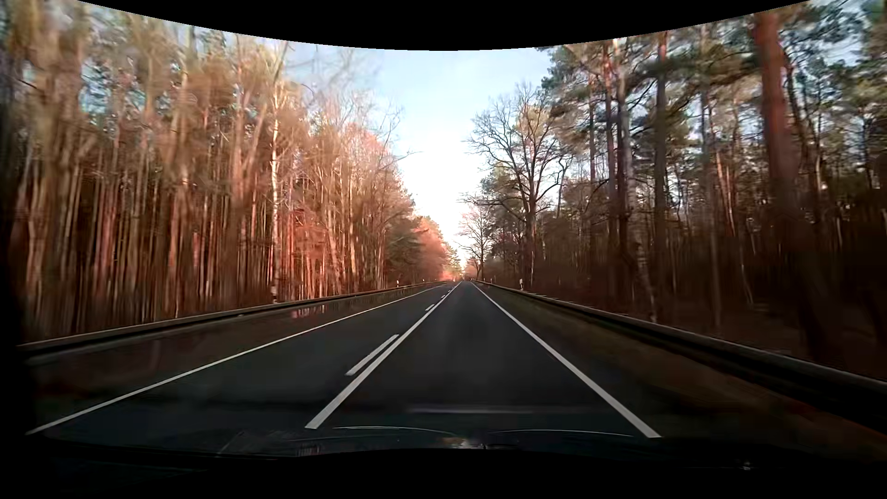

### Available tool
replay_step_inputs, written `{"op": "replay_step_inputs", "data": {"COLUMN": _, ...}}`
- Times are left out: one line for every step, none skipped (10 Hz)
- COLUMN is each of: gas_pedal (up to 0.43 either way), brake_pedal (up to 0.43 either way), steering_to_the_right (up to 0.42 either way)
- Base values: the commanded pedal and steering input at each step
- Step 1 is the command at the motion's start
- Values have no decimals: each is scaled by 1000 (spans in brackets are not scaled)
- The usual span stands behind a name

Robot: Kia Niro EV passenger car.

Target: Follow the waypoints while adhering to traffic rules and regulations

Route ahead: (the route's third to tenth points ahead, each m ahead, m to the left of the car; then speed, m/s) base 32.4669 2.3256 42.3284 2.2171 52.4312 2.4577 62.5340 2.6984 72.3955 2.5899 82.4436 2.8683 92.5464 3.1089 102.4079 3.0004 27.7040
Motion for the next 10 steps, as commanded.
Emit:
{"op": "replay_step_inputs", "data": {"gas_pedal": 197, "brake_pedal": 0, "steering_to_the_right": -1}}
{"op": "replay_step_inputs", "data": {"gas_pedal": 197, "brake_pedal": 0, "steering_to_the_right": -1}}
{"op": "replay_step_inputs", "data": {"gas_pedal": 197, "brake_pedal": 0, "steering_to_the_right": -1}}
{"op": "replay_step_inputs", "data": {"gas_pedal": 197, "brake_pedal": 0, "steering_to_the_right": -1}}
{"op": "replay_step_inputs", "data": {"gas_pedal": 197, "brake_pedal": 0, "steering_to_the_right": -1}}
{"op": "replay_step_inputs", "data": {"gas_pedal": 197, "brake_pedal": 0, "steering_to_the_right": 0}}
{"op": "replay_step_inputs", "data": {"gas_pedal": 197, "brake_pedal": 0, "steering_to_the_right": -1}}
{"op": "replay_step_inputs", "data": {"gas_pedal": 197, "brake_pedal": 0, "steering_to_the_right": 0}}
{"op": "replay_step_inputs", "data": {"gas_pedal": 197, "brake_pedal": 0, "steering_to_the_right": -1}}
{"op": "replay_step_inputs", "data": {"gas_pedal": 197, "brake_pedal": 0, "steering_to_the_right": -1}}
